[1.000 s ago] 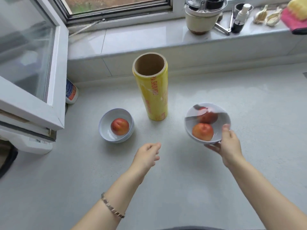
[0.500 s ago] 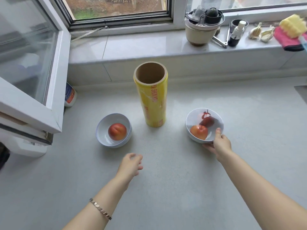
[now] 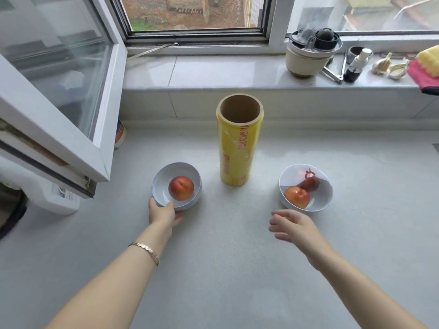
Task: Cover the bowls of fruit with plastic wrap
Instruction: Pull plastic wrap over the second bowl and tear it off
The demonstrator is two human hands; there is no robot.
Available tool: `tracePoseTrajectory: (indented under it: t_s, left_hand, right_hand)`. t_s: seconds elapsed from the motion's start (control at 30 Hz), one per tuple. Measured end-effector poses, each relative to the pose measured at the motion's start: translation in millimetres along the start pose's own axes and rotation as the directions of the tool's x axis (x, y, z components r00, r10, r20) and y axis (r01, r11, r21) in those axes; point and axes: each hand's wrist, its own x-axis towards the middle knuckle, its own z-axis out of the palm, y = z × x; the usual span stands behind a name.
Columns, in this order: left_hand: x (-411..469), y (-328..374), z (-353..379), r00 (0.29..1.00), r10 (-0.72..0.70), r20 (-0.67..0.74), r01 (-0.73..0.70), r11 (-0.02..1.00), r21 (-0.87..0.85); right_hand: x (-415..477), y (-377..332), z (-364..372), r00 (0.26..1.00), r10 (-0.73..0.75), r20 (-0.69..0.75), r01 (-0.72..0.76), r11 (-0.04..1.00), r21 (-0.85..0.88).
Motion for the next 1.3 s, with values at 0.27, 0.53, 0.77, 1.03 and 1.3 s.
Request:
tracePoseTrajectory:
  t_s: [0.27,0.53,0.77,1.03,1.3]
  left_hand:
    - [-42.2,-27.3,-17.0,0.978,0.058,0.202,-0.078,0.992,0.095]
    - [-70.8,-55.5,-17.3,0.903,0.005,0.429,-0.169,0.923,0.346]
    - [-79.6,-64.1,-3.2,0.835,-0.041,0.548,-0.23,0.88,0.416]
    - [-95.6,-77.2,7.2,0.803,-0.075,0.592,-0.307,0.799,0.517]
    - [-103.0,41.2,-0.6,0.638,0.504,0.582,-0.743,0.602,0.294]
  right_hand:
    - [35.8,-83.2,21.0,0.873,-0.477,-0.096,0.462,0.875,-0.145]
    - [81.3,-105.4,59.0,0.849,-0.505,-0.155,0.492,0.863,-0.118]
    - [88.5,-111.3,56.8,0.848,-0.501,-0.17,0.458,0.856,-0.239]
    - [70.0,-100.4,34.1,0.847,-0.485,-0.219,0.449,0.872,-0.197]
    - [-4.8,-119.3,-6.1,0.819,-0.567,-0.095,0.574,0.814,0.093]
